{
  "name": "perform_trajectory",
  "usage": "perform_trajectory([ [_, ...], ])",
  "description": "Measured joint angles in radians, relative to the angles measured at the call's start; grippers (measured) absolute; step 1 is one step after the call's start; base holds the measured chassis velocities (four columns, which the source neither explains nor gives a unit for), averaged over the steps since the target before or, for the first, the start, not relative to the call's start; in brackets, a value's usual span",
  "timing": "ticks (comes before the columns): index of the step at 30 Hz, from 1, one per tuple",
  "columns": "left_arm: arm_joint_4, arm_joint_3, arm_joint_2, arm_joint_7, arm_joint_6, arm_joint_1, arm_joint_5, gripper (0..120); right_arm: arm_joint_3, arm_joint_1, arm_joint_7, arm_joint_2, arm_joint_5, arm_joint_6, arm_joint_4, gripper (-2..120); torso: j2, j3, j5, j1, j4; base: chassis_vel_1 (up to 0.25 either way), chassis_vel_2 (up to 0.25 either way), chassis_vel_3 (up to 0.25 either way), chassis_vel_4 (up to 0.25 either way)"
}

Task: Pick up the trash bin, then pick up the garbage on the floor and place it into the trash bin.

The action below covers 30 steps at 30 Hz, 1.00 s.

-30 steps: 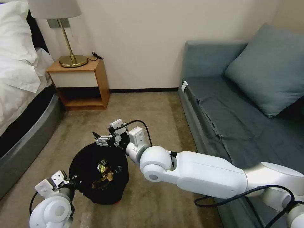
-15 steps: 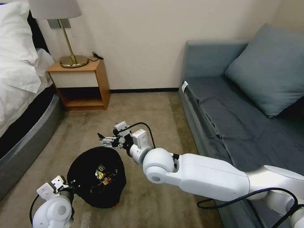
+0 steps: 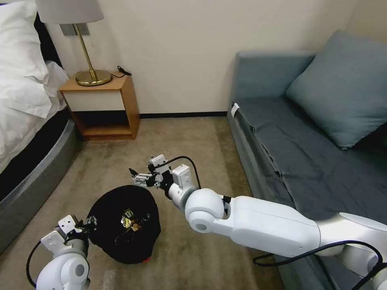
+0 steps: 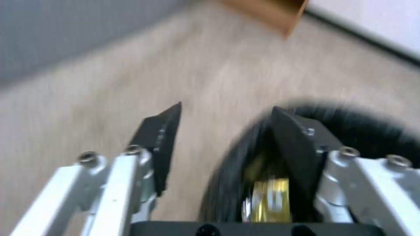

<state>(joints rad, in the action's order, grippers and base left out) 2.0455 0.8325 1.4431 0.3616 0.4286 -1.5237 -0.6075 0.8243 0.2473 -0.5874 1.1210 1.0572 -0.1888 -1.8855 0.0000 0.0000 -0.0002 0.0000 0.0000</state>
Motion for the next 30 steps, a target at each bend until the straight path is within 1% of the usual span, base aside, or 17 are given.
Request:
perform_trajectory([
  [1, 0.001, 0.003, 0.000, -0.016, -0.020, -0.002, 0.016, 67, -0.004, 0.002, 0.000, -0.002, 0.000, 0.000, -0.001, 88, 0.000, 0.000, 0.0001, 0.000, 0.0000, 0.000, 0.000, 0.000, 0.000],
  [2, 0.004, 0.017, -0.001, -0.075, -0.083, -0.008, 0.063, 75, -0.028, 0.012, 0.005, -0.014, -0.002, 0.001, -0.008, 92, 0.000, 0.000, 0.0002, 0.000, 0.0002, 0.000, 0.000, 0.000, 0.000],
  [3, 0.004, 0.017, -0.001, -0.075, -0.083, -0.008, 0.063, 75, -0.028, 0.012, 0.005, -0.014, -0.002, 0.001, -0.008, 92, 0.000, 0.000, 0.0002, 0.000, 0.0002, 0.000, 0.000, 0.000, 0.000],
  [6, 0.013, 0.033, -0.009, -0.192, -0.195, -0.013, 0.141, 88, -0.128, 0.059, 0.037, -0.060, -0.031, 0.012, -0.021, 99, 0.000, 0.000, 0.0003, 0.000, 0.0001, 0.000, 0.000, 0.000, 0.000],
  [8, 0.014, 0.035, -0.011, -0.215, -0.213, -0.013, 0.152, 91, -0.157, 0.074, 0.046, -0.071, -0.044, 0.020, -0.023, 99, 0.000, 0.000, 0.0003, 0.000, 0.0001, 0.000, 0.000, 0.000, 0.000],
  [9, 0.016, 0.036, -0.014, -0.253, -0.239, -0.013, 0.171, 97, -0.209, 0.105, 0.065, -0.091, -0.079, 0.037, -0.025, 100, 0.000, 0.000, 0.0004, 0.000, -0.0002, 0.000, 0.000, 0.000, 0.000],
  [12, 0.033, 0.025, -0.021, -0.340, -0.286, -0.009, 0.216, 100, -0.419, 0.233, 0.134, -0.167, -0.238, 0.091, -0.045, 100, 0.000, 0.000, 0.0005, 0.000, 0.0000, 0.000, 0.000, 0.000, 0.000],
  [13, 0.033, 0.025, -0.021, -0.340, -0.286, -0.009, 0.216, 100, -0.419, 0.233, 0.134, -0.167, -0.238, 0.091, -0.045, 100, 0.000, 0.000, 0.0005, 0.000, 0.0000, 0.000, 0.000, 0.000, 0.000],
  [16, 0.060, -0.001, -0.032, -0.387, -0.296, -0.004, 0.275, 100, -0.724, 0.466, 0.179, -0.263, -0.409, 0.097, -0.160, 100, 0.000, 0.000, 0.0004, 0.000, -0.0002, 0.000, 0.000, 0.000, 0.000],
  [17, 0.060, -0.001, -0.032, -0.387, -0.296, -0.004, 0.275, 100, -0.724, 0.466, 0.179, -0.263, -0.409, 0.097, -0.160, 100, 0.000, 0.000, 0.0004, 0.000, -0.0002, 0.000, 0.000, 0.000, 0.000],
  [19, 0.080, -0.019, -0.037, -0.401, -0.296, -0.010, 0.284, 100, -0.860, 0.629, 0.172, -0.288, -0.498, 0.112, -0.232, 100, 0.000, 0.000, 0.0006, 0.000, -0.0003, 0.000, 0.000, 0.000, 0.000],
  [20, 0.080, -0.019, -0.037, -0.401, -0.296, -0.010, 0.284, 100, -0.860, 0.629, 0.172, -0.288, -0.498, 0.112, -0.232, 100, 0.000, 0.000, 0.0006, 0.000, -0.0003, 0.000, 0.000, 0.000, 0.000],
  [24, 0.096, -0.039, -0.042, -0.409, -0.294, -0.016, 0.301, 100, -1.071, 0.907, 0.134, -0.242, -0.629, 0.069, -0.358, 100, 0.000, 0.000, 0.0004, 0.000, -0.0002, 0.000, 0.000, 0.000, 0.000],
  [25, 0.096, -0.039, -0.042, -0.409, -0.294, -0.016, 0.301, 100, -1.071, 0.907, 0.134, -0.242, -0.629, 0.069, -0.358, 100, 0.000, 0.000, 0.0004, 0.000, -0.0002, 0.000, 0.000, 0.000, 0.000],
  [28, 0.102, -0.048, -0.042, -0.412, -0.291, -0.023, 0.314, 100, -1.151, 1.062, 0.118, -0.165, -0.751, 0.039, -0.406, 100, 0.000, 0.000, 0.0004, 0.000, -0.0002, 0.000, 0.000, 0.000, 0.000],
  [29, 0.102, -0.050, -0.042, -0.413, -0.291, -0.025, 0.317, 100, -1.167, 1.100, 0.117, -0.136, -0.788, 0.032, -0.418, 100, 0.000, 0.000, 0.0003, 0.000, -0.0003, 0.000, 0.000, 0.000, 0.000],
  [30, 0.102, -0.050, -0.042, -0.413, -0.291, -0.025, 0.317, 100, -1.167, 1.100, 0.117, -0.136, -0.788, 0.032, -0.418, 100, 0.000, 0.000, 0.0003, 0.000, -0.0003, 0.000, 0.000, 0.000, 0.000],
])
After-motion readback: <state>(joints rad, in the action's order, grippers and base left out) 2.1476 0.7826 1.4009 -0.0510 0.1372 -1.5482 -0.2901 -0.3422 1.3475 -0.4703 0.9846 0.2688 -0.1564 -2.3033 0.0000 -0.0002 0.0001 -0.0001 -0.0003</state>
